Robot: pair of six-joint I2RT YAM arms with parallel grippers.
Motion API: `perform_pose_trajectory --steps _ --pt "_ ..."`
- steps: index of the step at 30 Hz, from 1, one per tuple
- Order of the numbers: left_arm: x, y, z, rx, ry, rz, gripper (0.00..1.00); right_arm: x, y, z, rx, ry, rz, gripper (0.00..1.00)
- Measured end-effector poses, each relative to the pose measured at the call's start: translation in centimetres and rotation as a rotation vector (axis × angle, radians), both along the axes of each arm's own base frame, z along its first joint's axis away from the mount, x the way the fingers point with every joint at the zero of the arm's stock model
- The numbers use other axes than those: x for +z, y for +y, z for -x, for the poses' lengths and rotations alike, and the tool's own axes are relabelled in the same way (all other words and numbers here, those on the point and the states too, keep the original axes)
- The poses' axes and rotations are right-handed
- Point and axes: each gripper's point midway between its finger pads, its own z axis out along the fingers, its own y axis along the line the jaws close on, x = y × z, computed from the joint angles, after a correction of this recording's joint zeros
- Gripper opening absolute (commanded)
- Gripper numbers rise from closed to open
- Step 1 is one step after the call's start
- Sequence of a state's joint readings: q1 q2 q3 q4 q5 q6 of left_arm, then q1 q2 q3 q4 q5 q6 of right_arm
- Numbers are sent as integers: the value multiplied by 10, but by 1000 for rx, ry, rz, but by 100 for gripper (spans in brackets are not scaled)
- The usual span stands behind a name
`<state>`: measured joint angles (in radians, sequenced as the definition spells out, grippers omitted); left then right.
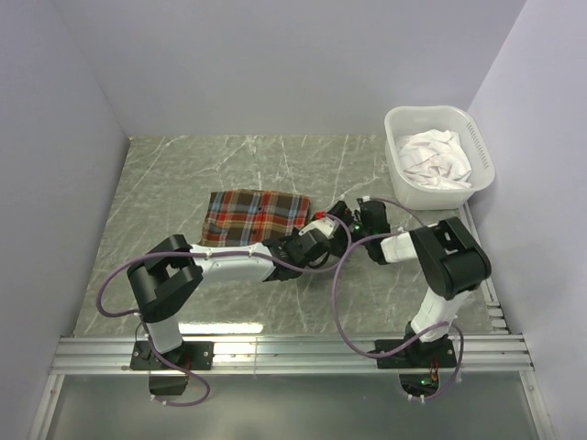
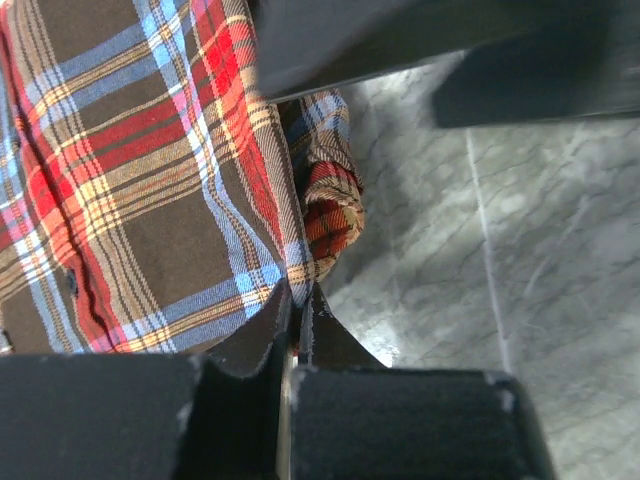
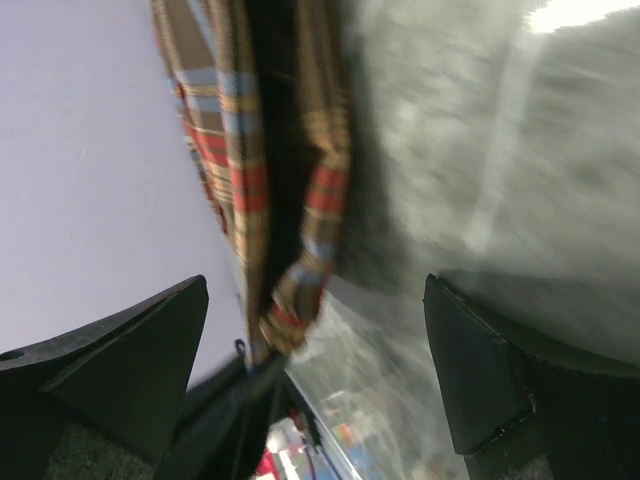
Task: Fold and stack the long sleeve shirts
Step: Fold the shirt
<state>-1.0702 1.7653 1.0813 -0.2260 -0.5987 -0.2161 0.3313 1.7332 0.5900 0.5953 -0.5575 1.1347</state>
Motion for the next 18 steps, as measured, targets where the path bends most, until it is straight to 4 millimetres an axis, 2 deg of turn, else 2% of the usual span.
perform_pose_trajectory --steps 7,12,15,17,18 --pt "-4 -3 6 2 37 42 1 1 40 -14 32 -1 -69 95" --pt "3 -6 7 10 50 94 1 2 64 -18 54 -14 -57 92" --pt "8 -8 7 18 58 126 1 0 72 -19 57 -20 -50 85" --pt "9 -8 8 21 66 142 0 -2 74 -19 51 -20 -44 77" --pt "9 -9 8 22 74 148 1 -4 74 -19 48 -17 -40 69"
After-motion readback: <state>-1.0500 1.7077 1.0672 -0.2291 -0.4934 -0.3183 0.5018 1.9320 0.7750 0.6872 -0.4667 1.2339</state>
